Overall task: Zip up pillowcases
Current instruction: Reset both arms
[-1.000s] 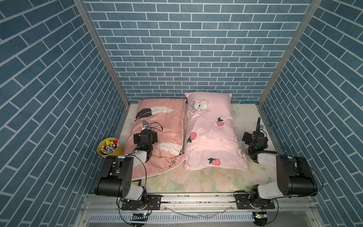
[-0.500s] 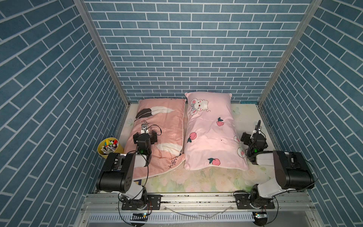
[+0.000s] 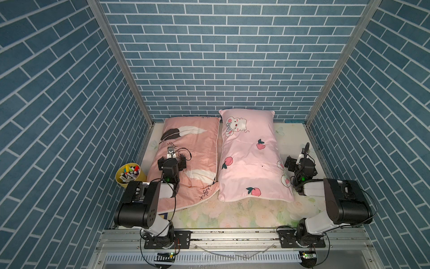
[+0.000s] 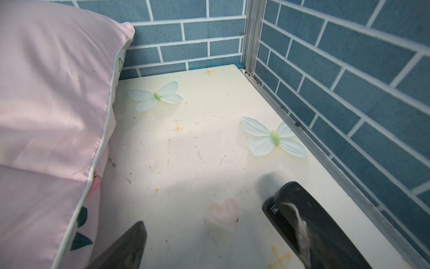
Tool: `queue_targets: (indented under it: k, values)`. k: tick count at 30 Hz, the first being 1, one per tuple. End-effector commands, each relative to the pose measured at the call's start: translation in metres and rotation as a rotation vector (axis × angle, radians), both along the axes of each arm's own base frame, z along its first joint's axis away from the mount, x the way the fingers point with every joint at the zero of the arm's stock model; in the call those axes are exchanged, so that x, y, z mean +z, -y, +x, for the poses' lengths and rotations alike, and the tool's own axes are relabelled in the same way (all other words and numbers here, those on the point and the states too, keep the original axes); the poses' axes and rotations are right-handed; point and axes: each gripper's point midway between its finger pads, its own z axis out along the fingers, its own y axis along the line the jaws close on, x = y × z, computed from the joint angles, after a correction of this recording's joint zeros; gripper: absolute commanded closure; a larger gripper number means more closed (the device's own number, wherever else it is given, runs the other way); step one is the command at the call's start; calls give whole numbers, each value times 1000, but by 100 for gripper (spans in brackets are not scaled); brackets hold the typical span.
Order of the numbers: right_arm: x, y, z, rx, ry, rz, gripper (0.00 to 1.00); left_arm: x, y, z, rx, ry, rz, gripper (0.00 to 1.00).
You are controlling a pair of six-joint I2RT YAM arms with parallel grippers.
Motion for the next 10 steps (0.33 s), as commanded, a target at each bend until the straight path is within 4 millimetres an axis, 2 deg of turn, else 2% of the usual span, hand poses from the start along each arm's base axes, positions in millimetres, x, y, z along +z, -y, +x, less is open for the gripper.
queue_targets:
  k: [1, 10]
  values:
    - [1, -1, 0, 23, 1, -39, 1, -7, -1, -2, -5, -17, 3, 0]
    - [-1, 0, 0, 21, -5, -32, 1, -6, -1, -2, -5, -15, 3, 0]
